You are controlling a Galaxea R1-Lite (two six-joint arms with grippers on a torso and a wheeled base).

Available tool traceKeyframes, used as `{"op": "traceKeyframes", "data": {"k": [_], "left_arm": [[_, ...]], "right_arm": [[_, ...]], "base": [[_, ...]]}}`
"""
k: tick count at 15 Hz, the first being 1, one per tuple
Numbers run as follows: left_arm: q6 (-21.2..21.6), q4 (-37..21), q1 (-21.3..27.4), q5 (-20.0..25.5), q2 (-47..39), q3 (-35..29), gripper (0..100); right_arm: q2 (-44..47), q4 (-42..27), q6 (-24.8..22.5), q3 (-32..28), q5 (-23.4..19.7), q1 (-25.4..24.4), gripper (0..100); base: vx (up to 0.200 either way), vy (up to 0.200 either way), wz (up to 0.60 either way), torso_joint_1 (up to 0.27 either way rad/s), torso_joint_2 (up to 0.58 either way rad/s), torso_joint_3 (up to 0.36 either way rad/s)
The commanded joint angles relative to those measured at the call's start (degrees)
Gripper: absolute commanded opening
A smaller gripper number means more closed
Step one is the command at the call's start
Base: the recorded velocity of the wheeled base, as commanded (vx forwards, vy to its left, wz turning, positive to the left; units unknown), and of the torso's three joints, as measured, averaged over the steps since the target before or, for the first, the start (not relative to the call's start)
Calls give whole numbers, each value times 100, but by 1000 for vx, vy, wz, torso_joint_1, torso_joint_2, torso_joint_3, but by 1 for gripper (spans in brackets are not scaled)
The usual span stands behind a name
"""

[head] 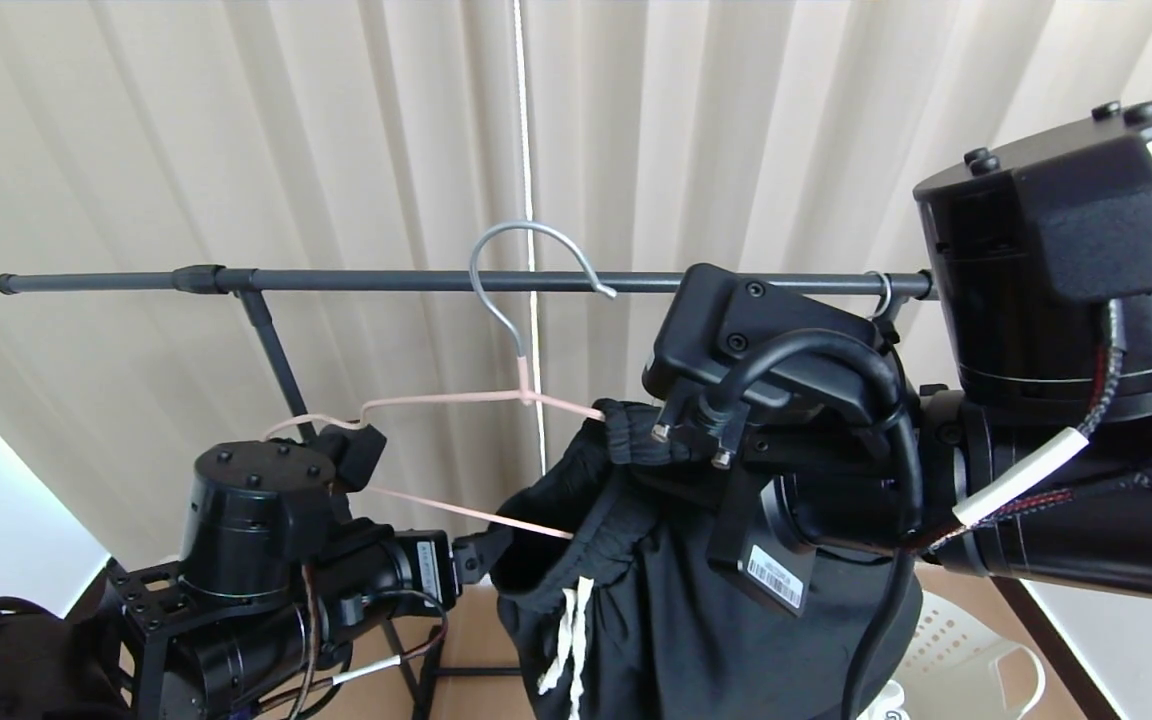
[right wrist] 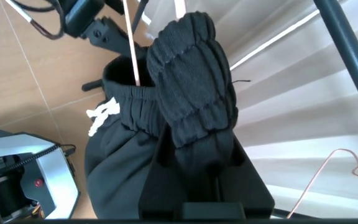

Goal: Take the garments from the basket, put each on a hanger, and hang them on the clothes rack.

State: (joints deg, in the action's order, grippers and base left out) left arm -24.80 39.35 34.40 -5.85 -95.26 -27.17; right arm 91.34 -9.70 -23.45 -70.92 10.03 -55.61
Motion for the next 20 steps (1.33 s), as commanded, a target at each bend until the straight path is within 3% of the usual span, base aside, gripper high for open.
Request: {"op": "traceKeyframes", "data": {"k": [1, 6, 14, 15, 20], "left_arm": [[10, 2, 102, -4, -142, 54, 100], [221, 11, 313, -4, -423, 248, 100], [274, 178, 357, -4, -722, 362, 100], [282, 372, 365, 5, -722, 441, 0], [739, 1330, 418, 31, -740, 933, 0]], "right_arm": [[6, 4, 60, 0, -1, -46, 0], [-11, 30, 588, 114, -36, -169, 0], [-363, 21, 588, 263, -28, -160, 0], [-354, 21, 596, 272, -28, -160, 0], [-284, 30, 605, 299, -28, -152, 0]], "base": [[0, 0, 0, 0, 0, 0], [0, 0, 0, 0, 0, 0], [0, 0, 0, 0, 0, 0], [0, 0, 0, 0, 0, 0], [0, 0, 0, 0, 0, 0]]}}
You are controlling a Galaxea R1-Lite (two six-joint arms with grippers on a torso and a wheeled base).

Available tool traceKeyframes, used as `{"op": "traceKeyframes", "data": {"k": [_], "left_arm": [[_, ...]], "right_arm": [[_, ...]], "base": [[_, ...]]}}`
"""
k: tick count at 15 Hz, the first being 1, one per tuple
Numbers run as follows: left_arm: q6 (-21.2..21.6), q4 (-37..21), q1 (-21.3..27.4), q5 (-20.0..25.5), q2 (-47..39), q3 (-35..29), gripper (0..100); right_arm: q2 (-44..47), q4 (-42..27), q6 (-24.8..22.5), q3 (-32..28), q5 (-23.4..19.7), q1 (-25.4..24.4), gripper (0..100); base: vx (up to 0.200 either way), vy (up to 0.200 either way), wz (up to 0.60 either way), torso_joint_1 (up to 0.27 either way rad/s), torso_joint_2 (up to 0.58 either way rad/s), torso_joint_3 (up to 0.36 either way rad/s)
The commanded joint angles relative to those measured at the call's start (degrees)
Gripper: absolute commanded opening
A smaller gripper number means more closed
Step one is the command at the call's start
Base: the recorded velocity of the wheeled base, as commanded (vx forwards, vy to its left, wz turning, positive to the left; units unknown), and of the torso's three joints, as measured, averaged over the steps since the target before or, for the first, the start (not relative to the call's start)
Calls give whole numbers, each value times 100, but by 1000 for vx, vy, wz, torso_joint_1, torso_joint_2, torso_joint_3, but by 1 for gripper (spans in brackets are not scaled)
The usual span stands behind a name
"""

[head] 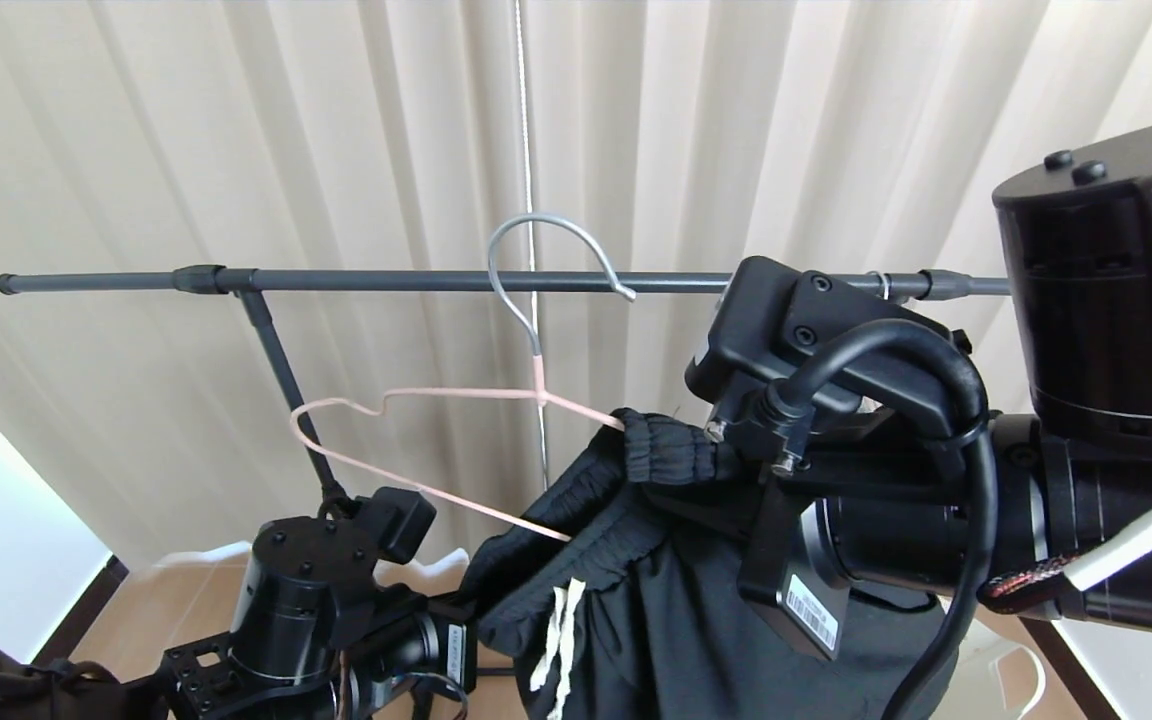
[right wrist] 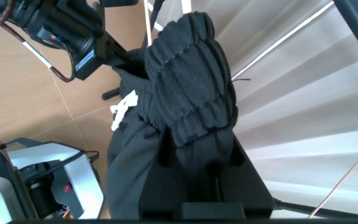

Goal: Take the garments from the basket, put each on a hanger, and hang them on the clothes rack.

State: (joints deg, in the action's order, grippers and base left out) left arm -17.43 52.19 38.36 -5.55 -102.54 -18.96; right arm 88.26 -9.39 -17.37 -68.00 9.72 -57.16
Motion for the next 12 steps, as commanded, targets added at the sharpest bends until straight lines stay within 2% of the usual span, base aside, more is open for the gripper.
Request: {"op": "traceKeyframes", "data": {"k": [1, 3, 8, 12], "left_arm": [[29, 107, 22, 1, -3, 147, 0], [38, 204, 22, 1, 5, 182, 0], [258, 969, 4, 1, -12, 472, 0], [258, 1004, -154, -8, -12, 410, 0]], "right_arm": [[33, -2, -3, 6, 4, 21, 0], [33, -2, -3, 32, 4, 109, 0], [7, 7, 6, 252, -58, 504, 0], [-98, 7, 6, 542, -172, 619, 0]], "base": [[0, 0, 0, 0, 0, 0], [0, 0, 0, 0, 0, 0], [0, 0, 0, 0, 0, 0], [0, 0, 0, 0, 0, 0]]}}
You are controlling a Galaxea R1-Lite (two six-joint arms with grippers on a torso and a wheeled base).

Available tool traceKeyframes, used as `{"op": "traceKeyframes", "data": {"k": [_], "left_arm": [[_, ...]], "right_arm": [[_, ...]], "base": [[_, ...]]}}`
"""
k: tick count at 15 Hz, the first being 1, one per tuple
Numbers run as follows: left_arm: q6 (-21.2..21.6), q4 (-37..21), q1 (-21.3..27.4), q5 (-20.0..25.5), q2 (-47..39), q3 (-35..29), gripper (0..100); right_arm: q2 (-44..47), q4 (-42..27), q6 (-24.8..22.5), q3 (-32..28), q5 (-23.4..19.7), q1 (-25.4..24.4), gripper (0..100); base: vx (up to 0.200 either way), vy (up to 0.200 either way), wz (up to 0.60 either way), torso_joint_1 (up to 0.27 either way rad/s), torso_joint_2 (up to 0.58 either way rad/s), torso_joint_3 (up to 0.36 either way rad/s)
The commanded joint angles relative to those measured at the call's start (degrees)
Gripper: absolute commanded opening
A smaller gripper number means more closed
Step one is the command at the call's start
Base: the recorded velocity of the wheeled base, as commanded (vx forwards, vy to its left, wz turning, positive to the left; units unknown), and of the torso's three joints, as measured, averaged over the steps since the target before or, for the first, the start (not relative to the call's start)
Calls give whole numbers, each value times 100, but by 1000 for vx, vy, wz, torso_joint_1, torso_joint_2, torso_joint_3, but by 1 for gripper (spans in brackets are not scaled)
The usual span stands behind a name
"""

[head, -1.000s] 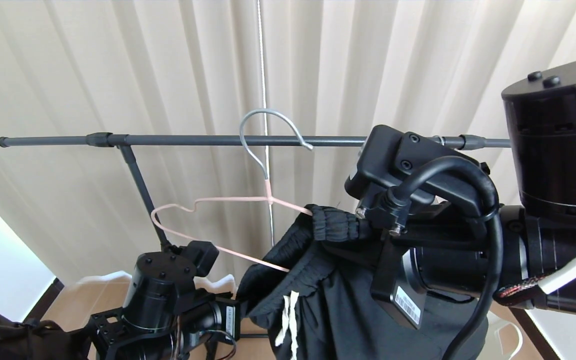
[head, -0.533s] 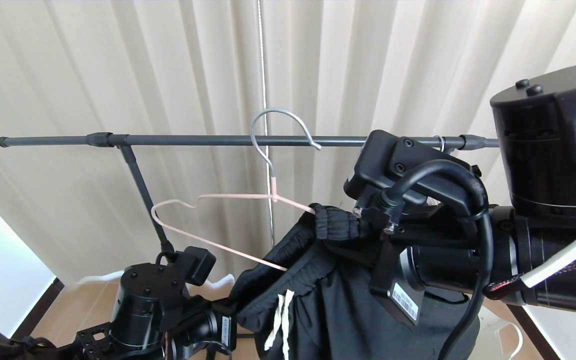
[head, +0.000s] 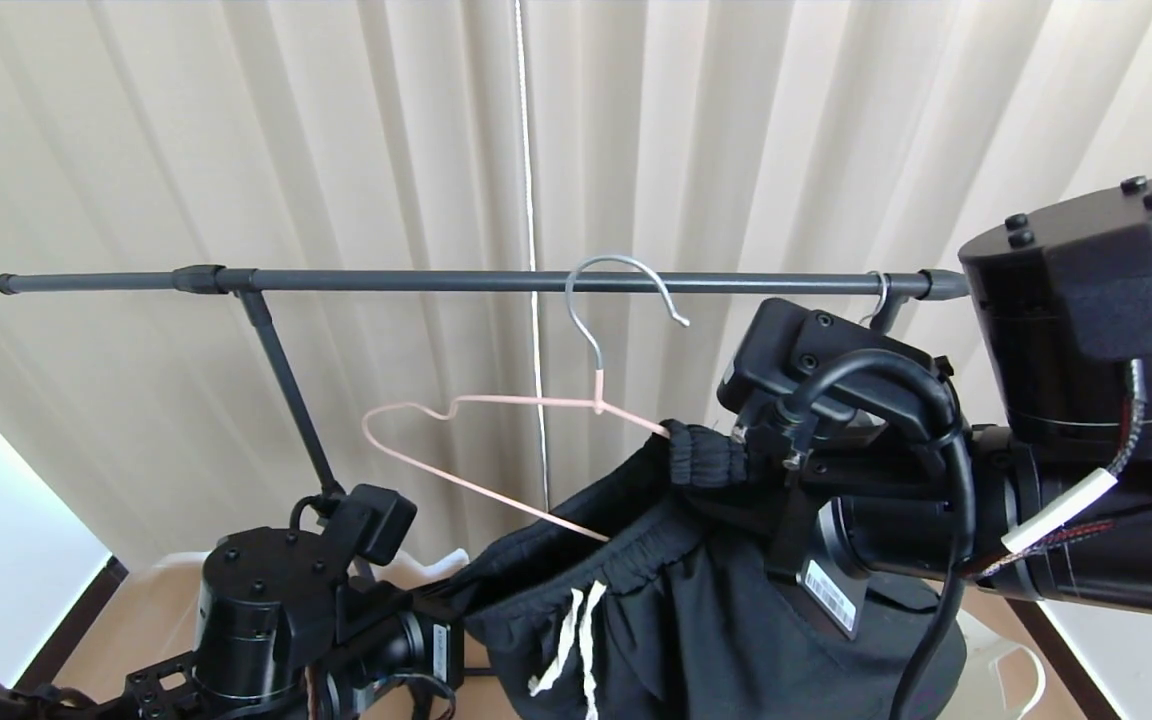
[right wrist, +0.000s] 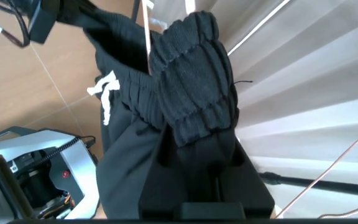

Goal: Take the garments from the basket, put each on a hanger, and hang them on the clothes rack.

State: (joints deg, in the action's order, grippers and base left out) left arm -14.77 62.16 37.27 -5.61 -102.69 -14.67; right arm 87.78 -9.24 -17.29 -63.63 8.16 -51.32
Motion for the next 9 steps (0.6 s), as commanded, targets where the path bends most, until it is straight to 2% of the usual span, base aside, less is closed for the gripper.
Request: {"op": "traceKeyframes", "data": {"k": [1, 3, 5, 7, 9], "left_arm": [[-8, 15, -106, -11, 13, -28, 0], [1, 24, -193, -19, 13, -63, 0], [-8, 24, -343, -19, 48, -116, 0], [1, 24, -404, -28, 74, -151, 0], [1, 24, -475, -28, 206, -151, 0]], "right_arm": [[-104, -8, 6, 202, -33, 43, 0], [-148, 133, 6, 361, -60, 131, 0], [-297, 863, 6, 862, -517, 404, 0], [-411, 1153, 6, 1196, -728, 562, 0], [-490, 1689, 6, 1837, -1106, 852, 0]], "base": [[0, 0, 0, 0, 0, 0], [0, 0, 0, 0, 0, 0], [0, 0, 0, 0, 0, 0], [0, 0, 0, 0, 0, 0], [0, 0, 0, 0, 0, 0]]}}
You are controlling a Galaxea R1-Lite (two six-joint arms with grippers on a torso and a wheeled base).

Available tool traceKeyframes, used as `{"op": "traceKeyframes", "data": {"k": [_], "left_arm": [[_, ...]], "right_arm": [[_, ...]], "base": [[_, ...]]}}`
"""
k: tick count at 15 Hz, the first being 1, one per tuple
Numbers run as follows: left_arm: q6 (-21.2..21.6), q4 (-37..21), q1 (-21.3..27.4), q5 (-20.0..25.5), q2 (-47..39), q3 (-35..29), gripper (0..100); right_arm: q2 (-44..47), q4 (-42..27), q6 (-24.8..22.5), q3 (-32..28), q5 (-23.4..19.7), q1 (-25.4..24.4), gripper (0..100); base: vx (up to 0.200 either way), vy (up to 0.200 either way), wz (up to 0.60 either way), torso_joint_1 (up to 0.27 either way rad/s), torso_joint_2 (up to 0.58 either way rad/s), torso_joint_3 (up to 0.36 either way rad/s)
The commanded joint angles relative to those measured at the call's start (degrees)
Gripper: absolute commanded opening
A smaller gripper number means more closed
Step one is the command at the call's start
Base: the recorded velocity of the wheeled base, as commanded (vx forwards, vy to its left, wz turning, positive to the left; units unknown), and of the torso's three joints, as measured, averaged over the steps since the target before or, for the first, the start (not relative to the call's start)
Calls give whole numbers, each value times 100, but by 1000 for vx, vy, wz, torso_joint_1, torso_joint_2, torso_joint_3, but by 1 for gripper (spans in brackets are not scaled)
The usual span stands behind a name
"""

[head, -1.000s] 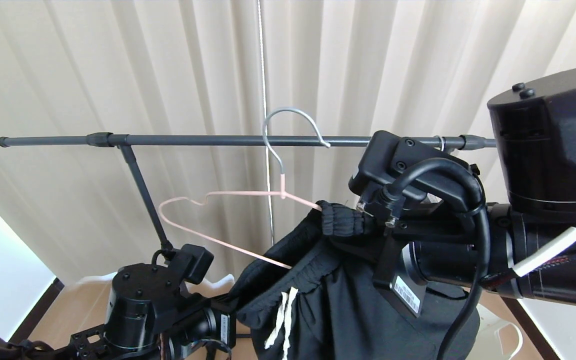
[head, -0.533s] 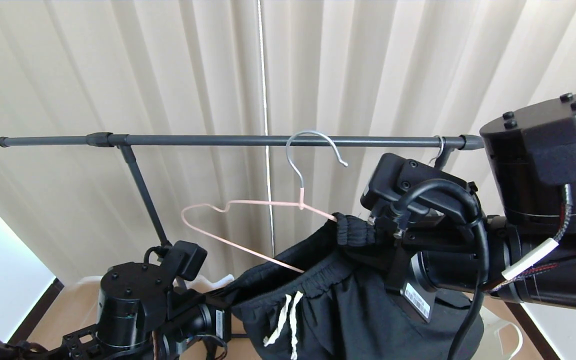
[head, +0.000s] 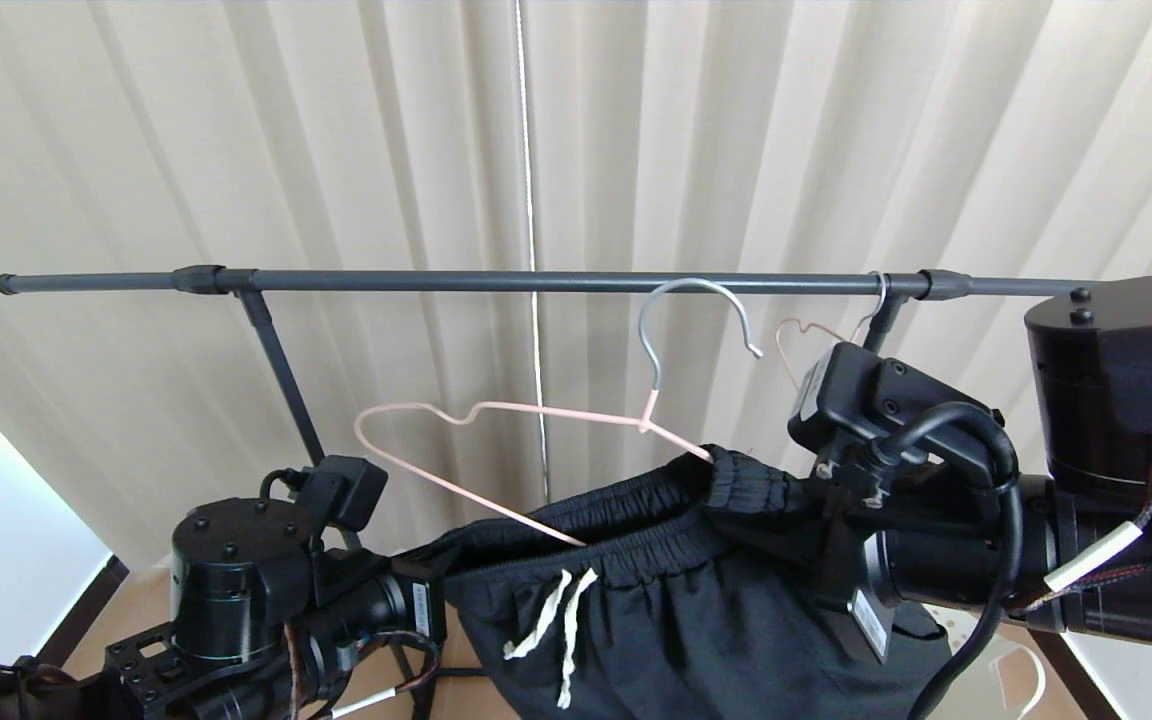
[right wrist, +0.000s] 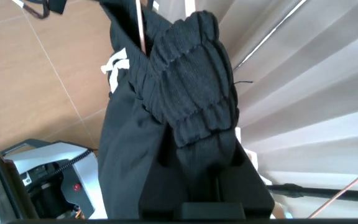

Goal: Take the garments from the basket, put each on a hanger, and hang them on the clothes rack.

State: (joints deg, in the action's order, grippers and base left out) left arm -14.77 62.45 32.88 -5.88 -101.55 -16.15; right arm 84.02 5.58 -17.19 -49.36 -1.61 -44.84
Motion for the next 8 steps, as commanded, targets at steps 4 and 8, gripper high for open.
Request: {"op": "traceKeyframes", "data": {"k": [4, 8], "left_arm": [[1, -5, -133, -10, 206, 7, 0], [80, -5, -493, -10, 197, -28, 0]], "right_arm": [[-96, 1076, -65, 1016, -208, 397, 0], [-184, 1085, -408, 1201, -208, 397, 0]], "base": [[0, 0, 0, 0, 0, 0], [0, 0, 0, 0, 0, 0]]}}
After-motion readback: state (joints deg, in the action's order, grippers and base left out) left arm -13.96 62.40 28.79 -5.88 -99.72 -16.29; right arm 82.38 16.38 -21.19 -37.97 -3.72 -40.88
